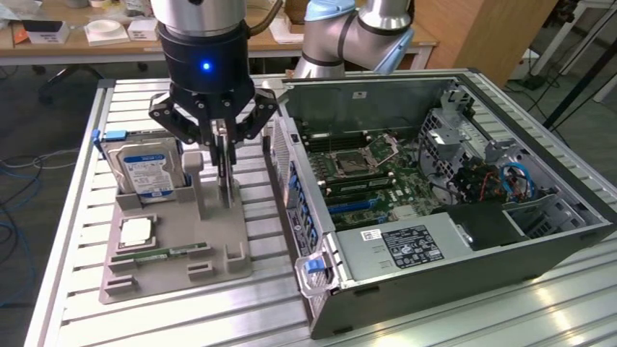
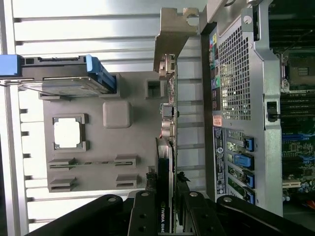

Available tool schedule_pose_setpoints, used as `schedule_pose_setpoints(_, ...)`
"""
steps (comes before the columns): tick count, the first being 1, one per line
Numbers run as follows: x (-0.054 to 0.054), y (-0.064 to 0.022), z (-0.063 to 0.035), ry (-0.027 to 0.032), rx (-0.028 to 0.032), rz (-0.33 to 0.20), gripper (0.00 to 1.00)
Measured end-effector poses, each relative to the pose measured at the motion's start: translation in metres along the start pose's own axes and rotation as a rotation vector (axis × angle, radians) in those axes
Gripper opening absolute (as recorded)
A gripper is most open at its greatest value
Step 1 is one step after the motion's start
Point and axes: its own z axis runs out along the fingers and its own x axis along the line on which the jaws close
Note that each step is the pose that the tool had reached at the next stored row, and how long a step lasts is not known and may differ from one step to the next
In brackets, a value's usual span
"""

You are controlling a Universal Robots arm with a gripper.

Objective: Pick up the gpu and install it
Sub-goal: 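Pick up the gpu and move the gpu toward the slot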

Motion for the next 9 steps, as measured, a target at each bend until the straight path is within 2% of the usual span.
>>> schedule_pose_setpoints(3, 0.000, 0.0001, -0.0014, 0.0006, 0.0004, 0.000, 0.26)
schedule_pose_setpoints(9, -0.001, 0.0012, -0.0175, 0.0001, 0.0001, 0.000, 0.26)
